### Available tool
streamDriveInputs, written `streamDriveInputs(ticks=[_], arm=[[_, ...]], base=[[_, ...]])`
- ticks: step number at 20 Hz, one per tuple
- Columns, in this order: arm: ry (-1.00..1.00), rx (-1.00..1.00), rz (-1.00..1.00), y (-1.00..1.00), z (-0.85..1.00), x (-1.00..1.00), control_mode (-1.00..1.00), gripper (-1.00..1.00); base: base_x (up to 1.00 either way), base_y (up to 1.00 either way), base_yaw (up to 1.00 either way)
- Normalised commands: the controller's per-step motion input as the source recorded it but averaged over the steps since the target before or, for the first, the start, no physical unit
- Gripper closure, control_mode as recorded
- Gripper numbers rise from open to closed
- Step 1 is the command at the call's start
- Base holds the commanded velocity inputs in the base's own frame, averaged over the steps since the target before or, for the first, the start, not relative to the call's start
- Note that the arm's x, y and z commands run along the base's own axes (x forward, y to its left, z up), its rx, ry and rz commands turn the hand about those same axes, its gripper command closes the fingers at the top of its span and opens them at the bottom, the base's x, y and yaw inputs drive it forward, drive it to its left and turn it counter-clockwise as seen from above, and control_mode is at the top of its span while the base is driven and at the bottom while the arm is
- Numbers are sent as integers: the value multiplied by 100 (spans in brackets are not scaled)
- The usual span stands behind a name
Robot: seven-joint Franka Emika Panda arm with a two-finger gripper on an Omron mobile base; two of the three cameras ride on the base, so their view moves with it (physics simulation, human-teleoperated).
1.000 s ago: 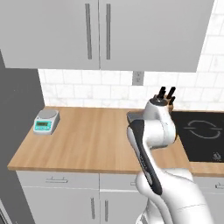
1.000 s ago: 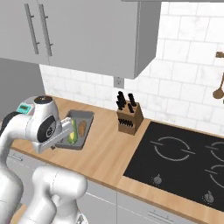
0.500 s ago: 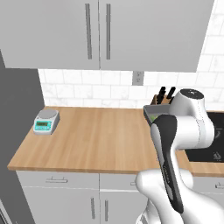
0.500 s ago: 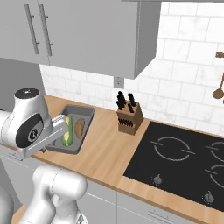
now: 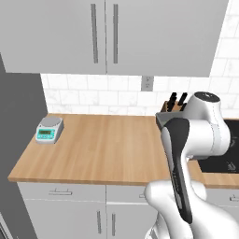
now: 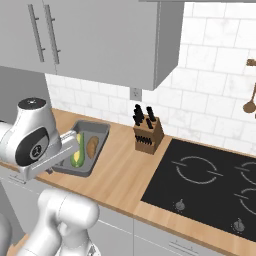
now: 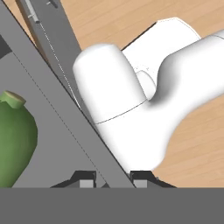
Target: Take the meat container that has the steak and place it on the second highest rack of the freezer. Then take the vegetable container that has the sweet potato and corn and place it on the highest rack of the freezer.
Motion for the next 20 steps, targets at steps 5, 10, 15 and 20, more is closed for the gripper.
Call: streamDriveInputs(ticks=[5,10,15,20], arm=[[0,0,0,0,0,-14,100,100],[0,0,0,0,0,0,100,100],[0,0,0,0,0,0,100,100],[0,0,0,0,0,0,100,100]], base=[[-20,0,0],[-100,0,0],[-68,0,28],[-66,0,76]])
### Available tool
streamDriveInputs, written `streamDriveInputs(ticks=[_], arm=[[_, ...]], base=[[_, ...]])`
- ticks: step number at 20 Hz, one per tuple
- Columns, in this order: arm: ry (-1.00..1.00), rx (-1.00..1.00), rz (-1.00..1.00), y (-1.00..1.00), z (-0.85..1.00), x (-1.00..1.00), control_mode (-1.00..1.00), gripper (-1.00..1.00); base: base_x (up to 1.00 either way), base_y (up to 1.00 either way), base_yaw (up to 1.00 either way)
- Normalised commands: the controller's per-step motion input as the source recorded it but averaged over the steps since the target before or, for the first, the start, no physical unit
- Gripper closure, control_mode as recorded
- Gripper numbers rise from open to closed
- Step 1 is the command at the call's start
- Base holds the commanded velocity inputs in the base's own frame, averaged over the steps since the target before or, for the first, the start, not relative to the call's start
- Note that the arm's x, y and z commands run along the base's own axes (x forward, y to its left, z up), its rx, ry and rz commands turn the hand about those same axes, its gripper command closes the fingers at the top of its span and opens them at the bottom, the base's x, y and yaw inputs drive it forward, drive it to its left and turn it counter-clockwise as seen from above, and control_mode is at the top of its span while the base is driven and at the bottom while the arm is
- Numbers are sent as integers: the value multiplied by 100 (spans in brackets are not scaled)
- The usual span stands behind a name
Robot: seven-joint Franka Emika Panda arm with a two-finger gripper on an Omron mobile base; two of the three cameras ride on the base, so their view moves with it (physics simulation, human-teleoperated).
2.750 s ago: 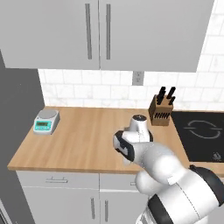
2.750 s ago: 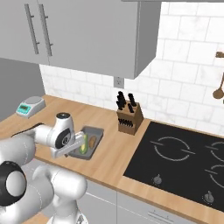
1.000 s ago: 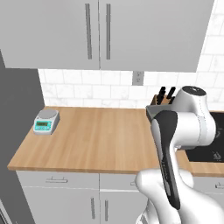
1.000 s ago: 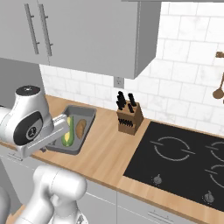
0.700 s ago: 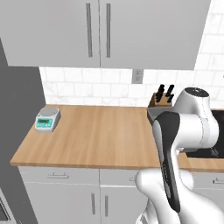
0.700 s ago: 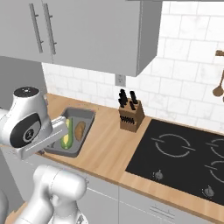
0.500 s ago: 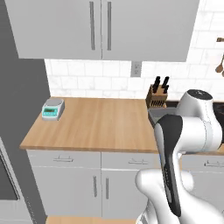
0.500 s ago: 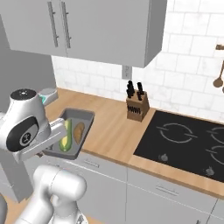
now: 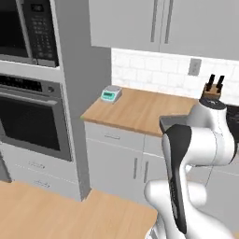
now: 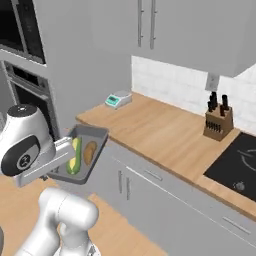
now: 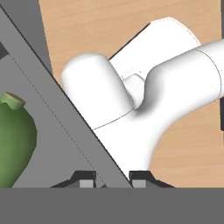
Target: Take the meat container that has the steak and place it on the second highest rack of the freezer. Then take the vegetable container that has the sweet potato and corn and place it on the highest rack of the freezer.
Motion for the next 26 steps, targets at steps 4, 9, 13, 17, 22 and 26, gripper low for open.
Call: streamDriveInputs(ticks=[4,9,13,17,22,26], arm=[[0,0,0,0,0,0,100,100],[0,0,0,0,0,0,100,100],[0,0,0,0,0,0,100,100],[0,0,0,0,0,0,100,100],[0,0,0,0,0,0,100,100],[0,0,0,0,0,0,100,100]], base=[[-20,0,99],[0,1,100],[79,0,81],[100,-1,51],[100,-50,18],[100,-41,13]])
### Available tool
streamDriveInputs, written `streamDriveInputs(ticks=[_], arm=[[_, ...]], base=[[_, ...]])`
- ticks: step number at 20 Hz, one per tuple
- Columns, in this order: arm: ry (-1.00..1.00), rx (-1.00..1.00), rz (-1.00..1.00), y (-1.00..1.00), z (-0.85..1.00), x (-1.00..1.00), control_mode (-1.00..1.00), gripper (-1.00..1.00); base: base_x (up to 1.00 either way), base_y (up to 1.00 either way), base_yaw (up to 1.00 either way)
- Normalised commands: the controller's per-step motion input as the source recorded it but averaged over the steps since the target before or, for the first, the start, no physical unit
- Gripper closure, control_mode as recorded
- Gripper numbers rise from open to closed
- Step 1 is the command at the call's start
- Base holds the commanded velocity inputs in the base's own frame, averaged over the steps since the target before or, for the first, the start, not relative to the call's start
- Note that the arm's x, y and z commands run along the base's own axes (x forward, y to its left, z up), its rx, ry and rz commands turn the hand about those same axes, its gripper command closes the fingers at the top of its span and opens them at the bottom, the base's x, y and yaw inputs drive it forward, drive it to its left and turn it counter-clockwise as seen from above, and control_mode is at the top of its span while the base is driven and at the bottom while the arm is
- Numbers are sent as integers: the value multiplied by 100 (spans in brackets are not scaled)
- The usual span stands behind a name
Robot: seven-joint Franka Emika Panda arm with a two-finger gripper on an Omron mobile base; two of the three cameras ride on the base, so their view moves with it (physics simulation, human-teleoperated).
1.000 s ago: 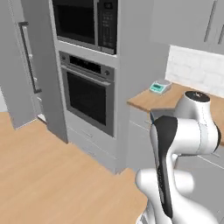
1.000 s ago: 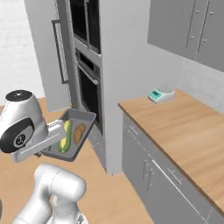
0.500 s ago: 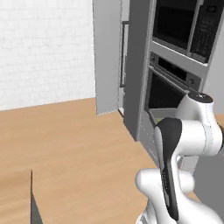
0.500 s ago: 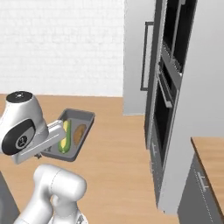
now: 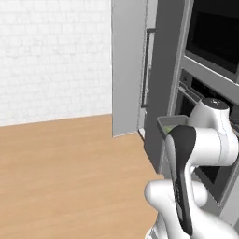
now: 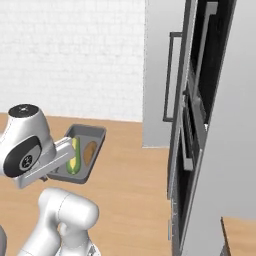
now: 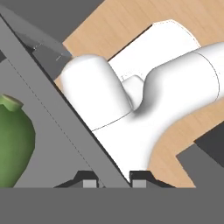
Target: Take the meat container that has the steak and place it on the second highest rack of the freezer. Then take the vegetable container that has the sweet potato and corn and place it on the highest rack of the freezer.
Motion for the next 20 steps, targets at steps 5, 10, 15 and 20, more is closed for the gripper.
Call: streamDriveInputs(ticks=[5,10,15,20], arm=[[0,0,0,0,0,0,100,100],[0,0,0,0,0,0,100,100],[0,0,0,0,0,0,100,100],[0,0,0,0,0,0,100,100]], base=[[100,-15,10],[100,-2,6],[100,0,0],[21,18,0]])
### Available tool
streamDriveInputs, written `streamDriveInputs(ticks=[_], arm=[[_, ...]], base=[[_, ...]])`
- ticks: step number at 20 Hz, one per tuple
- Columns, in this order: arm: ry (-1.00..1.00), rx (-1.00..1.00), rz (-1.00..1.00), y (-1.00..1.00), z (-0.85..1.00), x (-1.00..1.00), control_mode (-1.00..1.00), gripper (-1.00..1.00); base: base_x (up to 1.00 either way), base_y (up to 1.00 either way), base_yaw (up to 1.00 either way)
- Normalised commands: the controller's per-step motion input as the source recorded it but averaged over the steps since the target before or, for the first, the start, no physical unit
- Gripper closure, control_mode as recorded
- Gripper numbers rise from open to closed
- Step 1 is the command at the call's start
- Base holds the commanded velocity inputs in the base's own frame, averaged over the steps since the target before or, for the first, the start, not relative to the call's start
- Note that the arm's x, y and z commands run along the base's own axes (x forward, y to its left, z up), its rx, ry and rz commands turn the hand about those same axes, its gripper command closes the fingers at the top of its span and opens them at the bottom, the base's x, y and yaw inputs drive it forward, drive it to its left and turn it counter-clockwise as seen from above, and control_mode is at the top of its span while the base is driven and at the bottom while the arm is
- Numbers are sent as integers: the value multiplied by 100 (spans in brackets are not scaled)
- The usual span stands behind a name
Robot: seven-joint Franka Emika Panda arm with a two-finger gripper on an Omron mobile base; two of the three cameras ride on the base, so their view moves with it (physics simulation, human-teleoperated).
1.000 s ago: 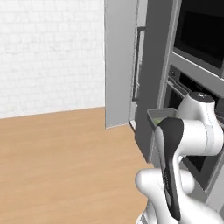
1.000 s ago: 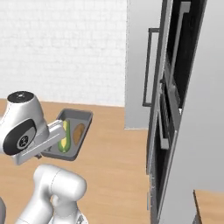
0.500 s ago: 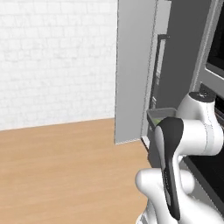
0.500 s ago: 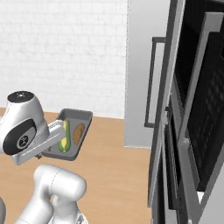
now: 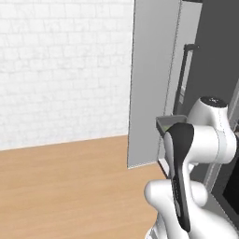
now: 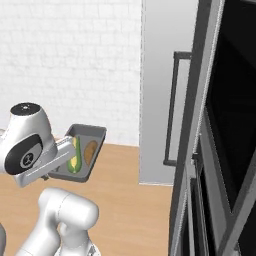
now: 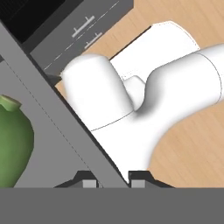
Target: Take the meat container that has the steak and place it on the second highest rack of the freezer. Then take the vegetable container that has the sweet potato and corn and place it on the highest rack of the freezer.
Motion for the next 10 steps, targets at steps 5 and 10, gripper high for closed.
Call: streamDriveInputs(ticks=[5,10], arm=[[0,0,0,0,0,0,100,100],[0,0,0,0,0,0,100,100]], base=[[78,74,-22],[96,72,-38]])
